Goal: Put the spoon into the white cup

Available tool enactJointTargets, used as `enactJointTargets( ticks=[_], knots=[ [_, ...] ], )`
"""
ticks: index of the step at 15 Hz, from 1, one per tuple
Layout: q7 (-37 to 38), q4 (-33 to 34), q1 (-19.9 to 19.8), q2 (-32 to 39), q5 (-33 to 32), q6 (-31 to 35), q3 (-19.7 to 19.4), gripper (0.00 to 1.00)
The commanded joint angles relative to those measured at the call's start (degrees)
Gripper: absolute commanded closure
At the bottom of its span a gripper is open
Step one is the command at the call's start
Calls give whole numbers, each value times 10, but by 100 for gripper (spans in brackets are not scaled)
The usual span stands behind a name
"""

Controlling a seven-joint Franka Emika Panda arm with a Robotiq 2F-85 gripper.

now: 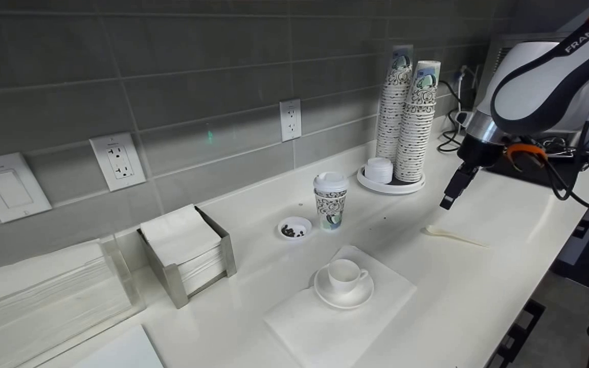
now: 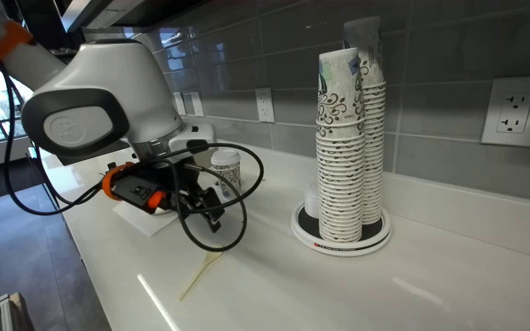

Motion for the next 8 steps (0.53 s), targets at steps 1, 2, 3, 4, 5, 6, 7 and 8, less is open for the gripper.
enactJointTargets(
  ticks=[1,2,3,4,5,6,7,8],
  knots=[
    [23,3,-26,14,-20,0,34,0],
    [32,6,-31,24,-25,0,41,0],
    [27,7,-27,32,-16,-2,44,0],
    [27,7,-28,40,-16,0,49,0],
    [20,8,-25,51,-8,0,51,0],
    [18,8,-26,64,-9,4,54,0],
    [16,9,-28,76,-10,9,58,0],
    [14,9,-31,86,-13,14,60,0]
  ],
)
